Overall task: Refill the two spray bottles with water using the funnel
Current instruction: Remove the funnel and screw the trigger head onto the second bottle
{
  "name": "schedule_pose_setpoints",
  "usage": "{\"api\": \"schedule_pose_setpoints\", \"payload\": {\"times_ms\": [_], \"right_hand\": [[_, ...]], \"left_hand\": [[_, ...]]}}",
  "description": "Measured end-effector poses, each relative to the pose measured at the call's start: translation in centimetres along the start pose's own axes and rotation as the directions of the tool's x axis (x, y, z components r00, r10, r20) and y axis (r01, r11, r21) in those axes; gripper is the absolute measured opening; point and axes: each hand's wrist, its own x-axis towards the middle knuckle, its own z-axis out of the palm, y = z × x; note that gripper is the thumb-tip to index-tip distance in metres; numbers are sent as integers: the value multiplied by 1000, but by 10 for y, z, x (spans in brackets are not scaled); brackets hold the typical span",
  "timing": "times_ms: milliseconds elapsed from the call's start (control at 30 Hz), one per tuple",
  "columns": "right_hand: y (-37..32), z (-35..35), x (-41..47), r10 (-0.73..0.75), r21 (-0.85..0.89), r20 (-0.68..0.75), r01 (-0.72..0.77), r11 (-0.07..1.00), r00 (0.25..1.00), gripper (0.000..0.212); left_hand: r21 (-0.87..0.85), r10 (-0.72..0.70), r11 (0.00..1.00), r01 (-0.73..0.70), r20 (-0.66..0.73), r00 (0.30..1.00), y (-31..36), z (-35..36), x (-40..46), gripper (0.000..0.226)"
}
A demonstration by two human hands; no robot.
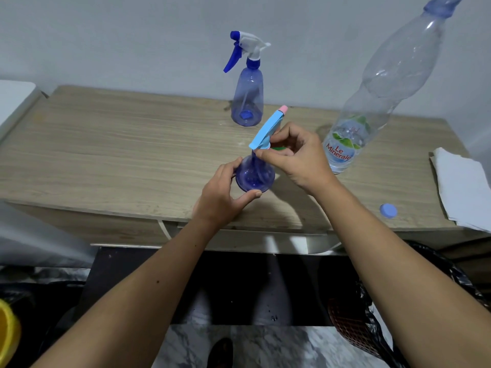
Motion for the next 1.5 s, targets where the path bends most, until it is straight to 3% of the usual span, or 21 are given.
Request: {"api": "schedule_pose_setpoints", "payload": {"times_ms": [133, 433, 900, 1267, 1500], "right_hand": [[-1, 6, -3, -31, -3, -41, 31, 1000, 999, 31], [-9, -2, -2, -6, 28, 53, 5, 1000, 999, 27], [1, 13, -3, -60, 48, -97, 65, 997, 994, 29], [-1, 13, -4, -63, 54, -95, 68, 996, 994, 29], [-5, 14, -8, -51, 15, -121, 53, 998, 991, 28]], "left_hand": [[0, 0, 1000, 0, 0, 1000, 0, 0, 0, 86], [26, -17, 1000, 17, 0, 1000, 0, 1, 0, 87], [46, -22, 999, 23, -23, 999, 3, 1, 1, 89], [93, -40, 995, 44, -40, 998, 9, 1, 1, 86], [28, -84, 996, 85, -19, 996, 13, -2, 1, 87]]}}
